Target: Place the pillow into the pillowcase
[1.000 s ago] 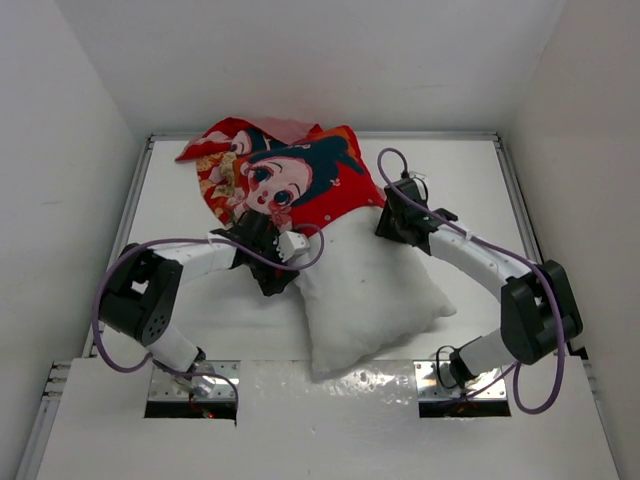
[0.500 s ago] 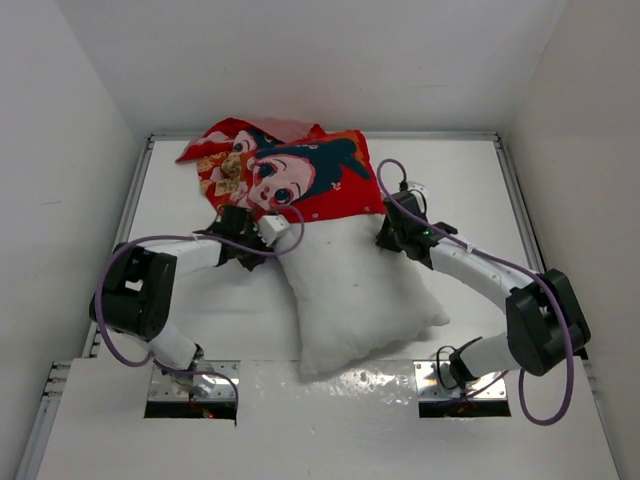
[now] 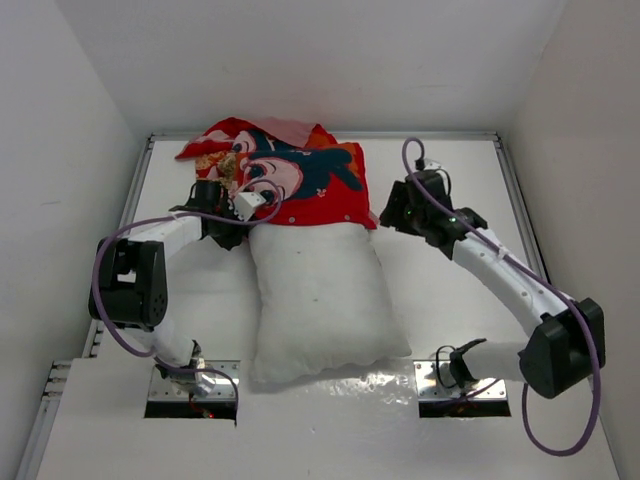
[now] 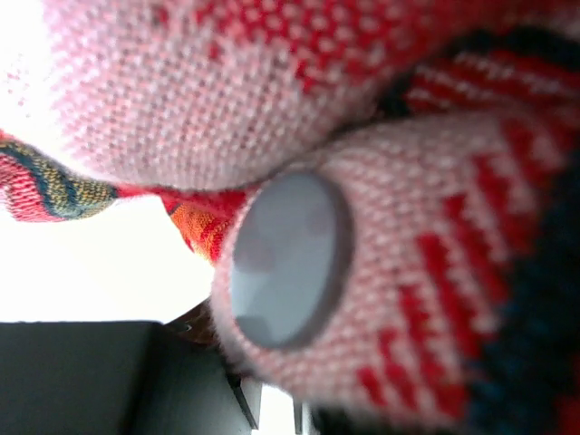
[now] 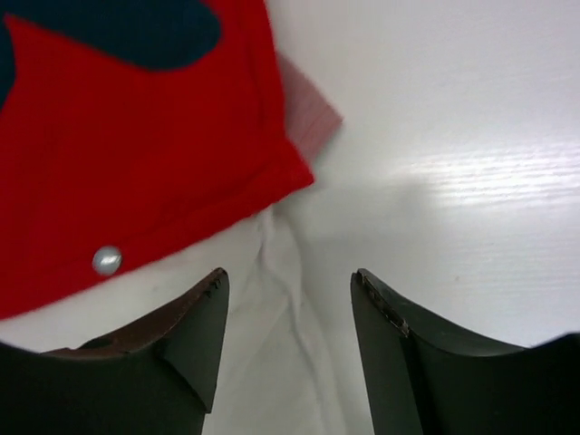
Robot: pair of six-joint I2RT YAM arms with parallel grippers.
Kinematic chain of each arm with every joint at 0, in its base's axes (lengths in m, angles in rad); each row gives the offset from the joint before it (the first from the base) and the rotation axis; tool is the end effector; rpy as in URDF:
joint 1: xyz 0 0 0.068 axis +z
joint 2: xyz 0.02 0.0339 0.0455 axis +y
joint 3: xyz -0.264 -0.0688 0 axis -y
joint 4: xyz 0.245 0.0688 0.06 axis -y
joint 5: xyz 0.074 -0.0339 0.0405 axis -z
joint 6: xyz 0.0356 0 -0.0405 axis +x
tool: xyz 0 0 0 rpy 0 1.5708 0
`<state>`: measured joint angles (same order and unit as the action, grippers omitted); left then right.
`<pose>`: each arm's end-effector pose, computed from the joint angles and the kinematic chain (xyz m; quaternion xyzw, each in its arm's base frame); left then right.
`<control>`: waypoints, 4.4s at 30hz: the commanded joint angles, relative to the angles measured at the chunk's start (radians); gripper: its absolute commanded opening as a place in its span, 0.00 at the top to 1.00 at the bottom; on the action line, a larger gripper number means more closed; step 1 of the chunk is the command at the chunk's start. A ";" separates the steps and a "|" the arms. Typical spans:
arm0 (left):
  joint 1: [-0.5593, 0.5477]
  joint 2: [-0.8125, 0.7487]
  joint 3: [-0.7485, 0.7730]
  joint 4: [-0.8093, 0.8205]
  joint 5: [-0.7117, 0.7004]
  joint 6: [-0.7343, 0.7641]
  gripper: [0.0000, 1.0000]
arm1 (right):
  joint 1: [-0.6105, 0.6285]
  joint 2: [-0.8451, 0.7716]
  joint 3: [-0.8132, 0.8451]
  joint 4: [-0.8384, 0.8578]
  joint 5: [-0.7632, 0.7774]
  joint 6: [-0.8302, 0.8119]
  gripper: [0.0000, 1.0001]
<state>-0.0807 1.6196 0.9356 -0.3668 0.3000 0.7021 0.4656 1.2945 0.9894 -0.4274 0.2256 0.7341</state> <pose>0.3125 -0.0358 0.1751 0.4000 0.8686 -0.0598 0.2862 0.2542 0.1188 0.2784 0.1669 0.8933 0.1434 0.3918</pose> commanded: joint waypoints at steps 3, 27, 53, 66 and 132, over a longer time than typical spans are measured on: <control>0.027 -0.013 0.031 -0.050 -0.013 0.010 1.00 | -0.186 0.136 -0.005 0.126 -0.254 -0.017 0.44; 0.025 -0.032 0.045 -0.170 -0.007 -0.016 1.00 | -0.208 0.582 0.020 0.605 -0.755 -0.079 0.43; -0.017 -0.159 0.351 -0.862 0.240 0.426 0.44 | 0.040 0.005 -0.001 0.039 -0.177 -0.400 0.20; -0.347 -0.063 0.425 -0.610 0.059 0.177 0.13 | 0.409 -0.018 -0.116 0.223 -0.017 -0.190 0.01; -0.196 -0.116 0.365 -0.483 0.194 -0.090 0.30 | 0.198 0.141 0.219 0.092 0.047 -0.617 0.31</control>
<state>-0.3103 1.5330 1.3304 -0.9085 0.5350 0.6781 0.6186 1.4696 1.2320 -0.2298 0.3668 0.3260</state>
